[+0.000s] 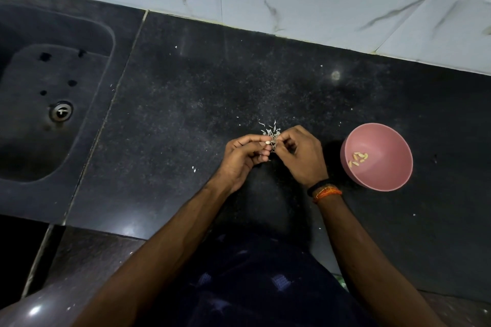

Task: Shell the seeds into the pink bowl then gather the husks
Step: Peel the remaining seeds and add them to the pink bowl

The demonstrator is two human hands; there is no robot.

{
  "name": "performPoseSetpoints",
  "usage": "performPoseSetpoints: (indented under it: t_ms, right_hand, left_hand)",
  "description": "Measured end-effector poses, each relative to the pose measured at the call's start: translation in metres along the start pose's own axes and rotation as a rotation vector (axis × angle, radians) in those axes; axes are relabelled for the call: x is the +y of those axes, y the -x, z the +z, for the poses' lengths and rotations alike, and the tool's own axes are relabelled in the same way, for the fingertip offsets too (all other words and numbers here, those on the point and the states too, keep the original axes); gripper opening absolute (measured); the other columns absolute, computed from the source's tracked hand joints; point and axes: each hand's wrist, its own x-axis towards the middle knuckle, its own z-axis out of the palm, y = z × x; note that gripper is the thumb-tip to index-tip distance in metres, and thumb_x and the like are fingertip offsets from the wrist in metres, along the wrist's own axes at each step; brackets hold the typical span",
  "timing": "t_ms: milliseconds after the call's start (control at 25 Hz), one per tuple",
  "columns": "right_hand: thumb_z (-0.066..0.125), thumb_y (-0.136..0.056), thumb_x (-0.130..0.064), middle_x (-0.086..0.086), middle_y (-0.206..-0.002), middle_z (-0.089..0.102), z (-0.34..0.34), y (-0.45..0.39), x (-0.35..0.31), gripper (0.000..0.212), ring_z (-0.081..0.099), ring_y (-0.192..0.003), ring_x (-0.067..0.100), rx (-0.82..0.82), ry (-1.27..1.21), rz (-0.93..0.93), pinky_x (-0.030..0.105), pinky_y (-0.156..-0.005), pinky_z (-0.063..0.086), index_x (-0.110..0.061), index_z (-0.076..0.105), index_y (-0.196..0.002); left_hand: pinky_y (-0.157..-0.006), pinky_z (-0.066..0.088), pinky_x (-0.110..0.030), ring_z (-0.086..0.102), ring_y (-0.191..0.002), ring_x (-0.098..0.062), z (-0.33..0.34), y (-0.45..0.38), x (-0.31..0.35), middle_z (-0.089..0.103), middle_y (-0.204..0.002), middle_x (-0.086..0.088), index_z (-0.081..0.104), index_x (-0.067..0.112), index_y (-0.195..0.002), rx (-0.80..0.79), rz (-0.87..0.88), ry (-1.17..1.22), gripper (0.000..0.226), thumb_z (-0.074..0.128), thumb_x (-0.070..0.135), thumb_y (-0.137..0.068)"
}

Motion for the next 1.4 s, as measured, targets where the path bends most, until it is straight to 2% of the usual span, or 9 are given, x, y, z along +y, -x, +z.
performPoseSetpoints:
  t_ms: [240,360,520,720,960,1040,1240,1400]
  right_hand:
    - [0.069,-0.09,-0.012,-0.004,-0.093,0.061,0.0008,-0.0006,0.0026,0.001,0.056,-0.078,0.007,-0.042,0.083,-0.038,0.022,-0.073,0.045,-0.011,0.07,-0.09]
    - [0.068,-0.093,-0.013,-0.003,-0.096,0.064,0.0029,-0.0002,0.004,0.005,0.058,-0.083,0.008,-0.092,0.124,-0.048,0.025,-0.076,0.048,-0.013,0.072,-0.092]
    - [0.068,-0.093,-0.013,-0.002,-0.096,0.064,0.0065,0.0014,0.0011,0.005,0.06,-0.083,0.01,-0.113,0.111,-0.045,0.027,-0.076,0.05,-0.014,0.072,-0.092]
    - [0.071,-0.092,-0.013,-0.004,-0.098,0.066,0.0034,0.0,0.0004,0.006,0.062,-0.087,0.008,-0.116,0.01,0.004,0.019,-0.081,0.047,-0.014,0.075,-0.097]
    - [0.075,-0.091,-0.018,-0.007,-0.099,0.069,0.004,0.0006,0.0025,0.01,0.067,-0.089,0.007,-0.127,-0.085,0.06,0.029,-0.084,0.057,-0.016,0.077,-0.101]
    - [0.072,-0.093,-0.017,-0.009,-0.1,0.07,0.0026,0.0,0.0034,0.015,0.069,-0.088,0.007,-0.134,-0.128,0.111,0.029,-0.081,0.057,-0.018,0.078,-0.107]
    - [0.049,-0.097,0.003,-0.006,-0.105,0.073,-0.0029,-0.0005,-0.002,0.043,0.074,-0.08,0.01,-0.183,-0.237,0.27,0.024,-0.063,0.059,-0.019,0.068,-0.128]
    - [0.064,-0.098,-0.011,-0.005,-0.1,0.076,-0.0032,-0.0017,-0.003,0.022,0.073,-0.063,0.009,-0.111,-0.228,0.289,0.017,-0.055,0.053,-0.017,0.075,-0.116]
  left_hand:
    - [-0.067,0.056,-0.022,0.066,-0.074,-0.015,-0.0006,0.0011,0.001,0.072,-0.084,-0.013,0.07,-0.003,-0.105,0.037,-0.026,0.044,0.017,0.058,-0.004,-0.093]
    - [-0.069,0.056,-0.022,0.066,-0.075,-0.013,-0.0033,0.0007,0.001,0.072,-0.086,-0.01,0.07,0.001,-0.107,0.053,-0.039,0.088,0.018,0.057,-0.002,-0.095]
    - [-0.074,0.057,-0.023,0.067,-0.079,-0.014,-0.002,0.0001,0.0011,0.072,-0.089,-0.009,0.068,0.006,-0.104,0.023,-0.04,0.101,0.017,0.056,-0.003,-0.096]
    - [-0.081,0.058,-0.026,0.069,-0.087,-0.019,-0.0009,-0.0008,-0.0005,0.071,-0.093,-0.013,0.066,0.003,-0.103,0.026,-0.029,0.106,0.017,0.053,-0.005,-0.096]
    - [-0.089,0.059,-0.032,0.071,-0.091,-0.023,-0.0005,0.0001,-0.0023,0.072,-0.095,-0.015,0.065,-0.001,-0.103,0.044,-0.018,0.136,0.016,0.052,-0.008,-0.096]
    - [-0.089,0.06,-0.032,0.073,-0.091,-0.021,0.0003,0.0011,-0.0012,0.074,-0.096,-0.014,0.065,-0.001,-0.104,0.051,-0.017,0.141,0.016,0.052,-0.007,-0.096]
    - [-0.085,0.059,-0.031,0.073,-0.087,-0.018,0.0023,0.0005,0.0001,0.075,-0.092,-0.011,0.067,0.0,-0.108,0.079,-0.014,0.101,0.015,0.057,-0.002,-0.097]
    - [-0.077,0.06,-0.026,0.071,-0.08,-0.016,0.0043,0.0006,0.001,0.074,-0.086,-0.01,0.069,0.003,-0.103,0.098,-0.017,0.062,0.013,0.059,0.001,-0.096]
